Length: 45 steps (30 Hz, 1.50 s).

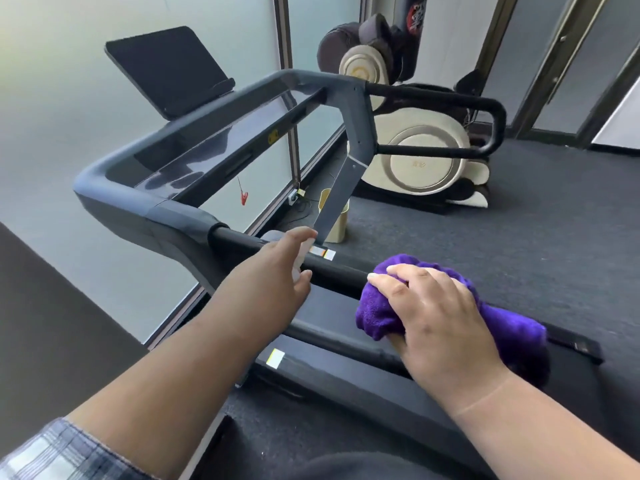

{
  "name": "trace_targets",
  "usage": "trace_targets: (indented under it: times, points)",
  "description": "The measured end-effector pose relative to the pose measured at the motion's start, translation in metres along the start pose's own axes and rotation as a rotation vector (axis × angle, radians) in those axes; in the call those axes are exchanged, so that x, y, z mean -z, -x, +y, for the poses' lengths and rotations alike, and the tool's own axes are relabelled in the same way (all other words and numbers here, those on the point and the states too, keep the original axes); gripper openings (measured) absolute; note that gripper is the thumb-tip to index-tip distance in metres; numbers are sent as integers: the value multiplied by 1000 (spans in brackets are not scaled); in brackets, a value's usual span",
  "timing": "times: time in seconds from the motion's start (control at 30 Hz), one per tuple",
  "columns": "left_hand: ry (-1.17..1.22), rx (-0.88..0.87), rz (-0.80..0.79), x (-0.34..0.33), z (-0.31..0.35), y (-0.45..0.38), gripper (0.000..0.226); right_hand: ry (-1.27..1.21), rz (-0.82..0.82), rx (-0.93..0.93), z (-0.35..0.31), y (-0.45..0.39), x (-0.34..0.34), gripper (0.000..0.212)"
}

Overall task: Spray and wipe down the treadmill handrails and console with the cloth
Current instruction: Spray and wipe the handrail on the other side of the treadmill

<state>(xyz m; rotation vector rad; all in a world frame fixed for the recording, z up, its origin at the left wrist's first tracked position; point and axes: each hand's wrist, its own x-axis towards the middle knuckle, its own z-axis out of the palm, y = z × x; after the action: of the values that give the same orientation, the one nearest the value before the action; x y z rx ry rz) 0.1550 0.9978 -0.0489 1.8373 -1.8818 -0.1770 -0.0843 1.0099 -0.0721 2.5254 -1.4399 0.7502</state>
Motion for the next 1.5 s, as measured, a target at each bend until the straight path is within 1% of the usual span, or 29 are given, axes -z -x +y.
trace_targets:
  times: [0.1, 0.2, 0.27, 0.33, 0.43, 0.53, 0.6, 0.67, 0.77, 0.83, 0.9, 1.0, 1.1, 1.17, 1.23, 1.3, 1.37, 1.4, 1.43, 1.47, 1.5]
  points:
    - [4, -40, -15, -6, 25, 3, 50, -18, 0, 8, 10, 12, 8, 80]
    - [-25, -38, -48, -13, 48, 7, 48, -66, 41, -18, 26, 28, 19, 80]
    - [-27, -26, -78, -19, 61, 11, 46, -130, 100, -45, 40, 42, 29, 73]
    - [-28, -21, -96, -25, 73, 16, 45, -192, 155, -34, 51, 56, 42, 65]
    - [-71, -30, -92, -35, 92, 26, 42, -281, 185, 111, 52, 80, 59, 46]
    - [-82, 1, -72, -45, 112, 35, 44, -343, 170, 273, 51, 99, 67, 26]
    - [-103, 10, -44, -51, 126, 41, 47, -358, 144, 329, 61, 107, 74, 29]
    - [-118, -2, -21, -56, 140, 48, 50, -404, 127, 344, 74, 114, 81, 35]
    - [-142, -23, -17, -66, 164, 63, 51, -460, 127, 342, 96, 127, 87, 31]
    - [-186, -39, -23, -77, 182, 74, 50, -501, 112, 350, 108, 137, 88, 37]
    - [-213, -48, -33, -88, 198, 81, 49, -553, 92, 361, 119, 144, 90, 37]
    - [-193, -2, -20, -99, 216, 84, 43, -617, 68, 371, 134, 153, 94, 38]
    - [-205, 43, 23, -105, 227, 82, 42, -703, 64, 316, 149, 159, 94, 48]
    - [-230, 59, 46, -108, 231, 84, 45, -778, 67, 229, 159, 162, 90, 53]
    - [-238, 79, 79, -109, 233, 91, 50, -891, 100, 64, 168, 162, 82, 55]
    - [-221, 121, 127, -106, 232, 103, 51, -1058, 171, -162, 172, 157, 76, 50]
    - [-158, 182, 148, -105, 226, 118, 52, -1156, 266, -306, 173, 147, 70, 45]
    - [-126, 216, 140, -105, 223, 127, 52, -1205, 298, -340, 173, 141, 64, 45]
    - [-105, 251, 128, -106, 219, 136, 53, -1249, 295, -356, 171, 134, 59, 47]
    - [-89, 284, 119, -107, 217, 145, 53, -1255, 261, -351, 168, 126, 55, 52]
    - [-72, 315, 114, -109, 214, 153, 53, -1216, 230, -308, 162, 119, 50, 57]
